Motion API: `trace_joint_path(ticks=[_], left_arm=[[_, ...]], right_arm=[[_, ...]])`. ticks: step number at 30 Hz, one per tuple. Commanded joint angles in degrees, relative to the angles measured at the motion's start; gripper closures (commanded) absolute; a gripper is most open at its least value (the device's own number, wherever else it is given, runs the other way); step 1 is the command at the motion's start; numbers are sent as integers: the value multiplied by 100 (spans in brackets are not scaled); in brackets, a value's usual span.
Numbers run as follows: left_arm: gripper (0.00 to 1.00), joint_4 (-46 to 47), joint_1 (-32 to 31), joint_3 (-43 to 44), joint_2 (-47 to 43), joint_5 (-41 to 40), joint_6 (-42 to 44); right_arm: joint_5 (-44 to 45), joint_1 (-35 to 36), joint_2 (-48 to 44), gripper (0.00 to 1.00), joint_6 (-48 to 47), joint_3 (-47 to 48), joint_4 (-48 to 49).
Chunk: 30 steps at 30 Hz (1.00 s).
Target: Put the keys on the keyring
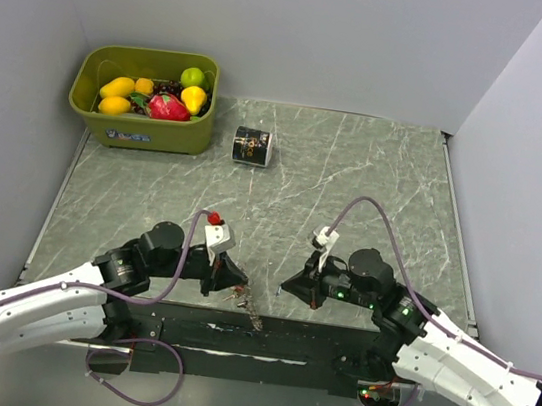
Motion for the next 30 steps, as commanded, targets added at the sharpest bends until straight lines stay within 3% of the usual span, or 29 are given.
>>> trace_joint_path(ticks=[1,21,30], left_arm=[[99,290,-113,131,28,-118,68],[99,325,-359,7,-131,-311,130],[99,281,-429,-1,-271,-390,121]], right_arm=[[81,271,423,100,-239,675,112],[283,1158,2067,100,-555,1721,139],[538,1282,2173,100,-424,1695,244]])
